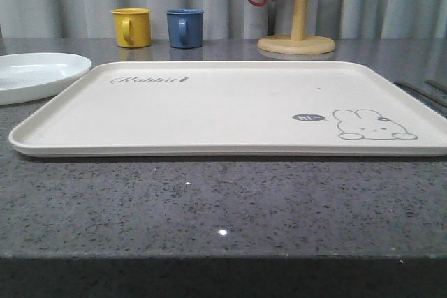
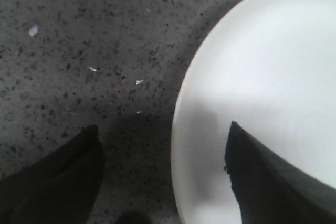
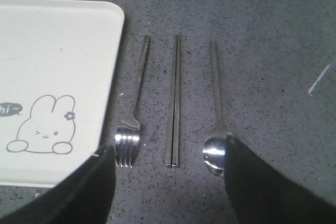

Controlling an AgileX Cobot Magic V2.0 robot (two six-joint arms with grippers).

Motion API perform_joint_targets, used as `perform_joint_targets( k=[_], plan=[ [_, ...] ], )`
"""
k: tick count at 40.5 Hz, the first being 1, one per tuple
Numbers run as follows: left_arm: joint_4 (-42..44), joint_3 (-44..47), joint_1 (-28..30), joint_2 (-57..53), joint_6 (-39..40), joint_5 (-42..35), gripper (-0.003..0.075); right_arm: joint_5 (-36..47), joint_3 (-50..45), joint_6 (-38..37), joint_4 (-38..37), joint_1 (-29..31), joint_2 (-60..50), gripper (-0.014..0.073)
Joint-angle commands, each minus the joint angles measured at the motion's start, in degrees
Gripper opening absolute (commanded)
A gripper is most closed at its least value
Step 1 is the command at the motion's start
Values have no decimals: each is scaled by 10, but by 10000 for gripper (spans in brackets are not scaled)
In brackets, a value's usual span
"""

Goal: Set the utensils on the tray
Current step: 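Lower the left gripper to the rim of the white plate, then grip the plate rim with the left gripper and lift it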

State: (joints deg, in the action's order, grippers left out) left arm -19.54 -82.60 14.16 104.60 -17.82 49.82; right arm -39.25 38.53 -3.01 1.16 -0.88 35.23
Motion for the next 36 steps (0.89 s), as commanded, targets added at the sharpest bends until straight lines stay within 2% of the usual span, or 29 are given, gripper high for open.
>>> perform_joint_targets(
  k=[1, 4, 7, 14, 21, 36],
  plan=[
    [-23, -19, 0, -20, -2, -12, 472, 34, 14, 3, -8, 3, 3, 477],
    [-23, -19, -2, -19, -5, -8, 454, 34, 14, 3, -8, 3, 3, 477],
    [-25, -19, -2, -19, -12, -5, 392, 34, 14, 3, -8, 3, 3, 477],
    [-33, -19, -2, -19, -15, 8, 171, 34, 14, 3, -8, 3, 3, 477],
    [-34, -19, -2, -20, -16, 13, -6, 34, 14, 3, -8, 3, 3, 477],
    [-39, -19, -6, -85, -17, 28, -20, 34, 14, 3, -8, 3, 3, 477]
  ],
)
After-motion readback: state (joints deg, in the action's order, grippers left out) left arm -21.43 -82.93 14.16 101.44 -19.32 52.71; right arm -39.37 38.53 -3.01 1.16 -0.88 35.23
